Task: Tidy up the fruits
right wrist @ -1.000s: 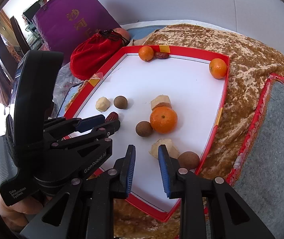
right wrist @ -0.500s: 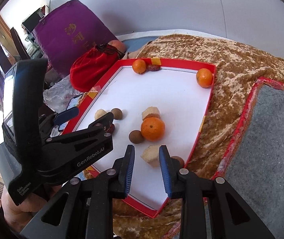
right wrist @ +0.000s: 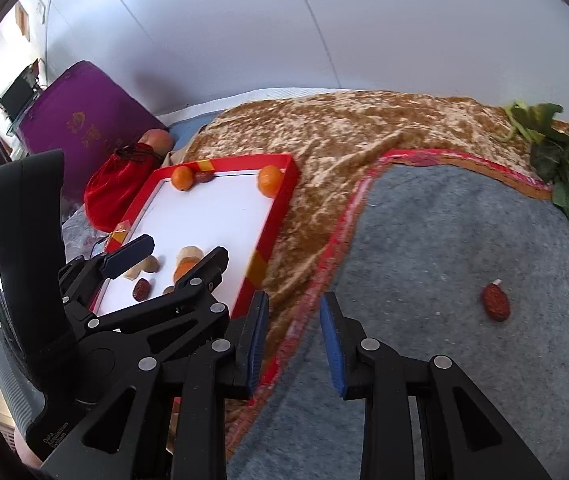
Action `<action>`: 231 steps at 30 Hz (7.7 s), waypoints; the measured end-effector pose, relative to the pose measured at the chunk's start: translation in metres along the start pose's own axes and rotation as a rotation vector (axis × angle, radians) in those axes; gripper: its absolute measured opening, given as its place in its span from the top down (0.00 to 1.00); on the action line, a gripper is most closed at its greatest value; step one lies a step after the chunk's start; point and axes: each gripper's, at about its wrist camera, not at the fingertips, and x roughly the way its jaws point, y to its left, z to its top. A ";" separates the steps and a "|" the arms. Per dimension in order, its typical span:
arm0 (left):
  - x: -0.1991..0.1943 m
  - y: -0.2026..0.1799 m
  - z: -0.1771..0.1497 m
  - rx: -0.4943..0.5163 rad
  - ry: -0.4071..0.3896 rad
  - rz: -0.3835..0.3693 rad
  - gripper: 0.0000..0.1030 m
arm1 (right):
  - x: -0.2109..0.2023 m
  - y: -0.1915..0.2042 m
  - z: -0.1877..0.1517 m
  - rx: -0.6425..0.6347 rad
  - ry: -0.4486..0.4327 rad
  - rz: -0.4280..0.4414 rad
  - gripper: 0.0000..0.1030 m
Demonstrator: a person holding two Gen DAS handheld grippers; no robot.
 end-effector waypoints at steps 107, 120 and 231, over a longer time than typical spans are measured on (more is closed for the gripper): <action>0.006 0.104 -0.035 -0.028 0.059 -0.007 0.74 | 0.069 0.112 0.007 -0.086 0.076 -0.007 0.81; 0.015 0.113 -0.046 -0.014 0.108 0.015 0.74 | 0.085 0.122 -0.002 -0.105 0.113 0.006 0.81; -0.117 0.177 -0.072 -0.324 -0.342 0.155 0.15 | -0.062 0.123 -0.071 -0.317 -0.343 0.038 0.29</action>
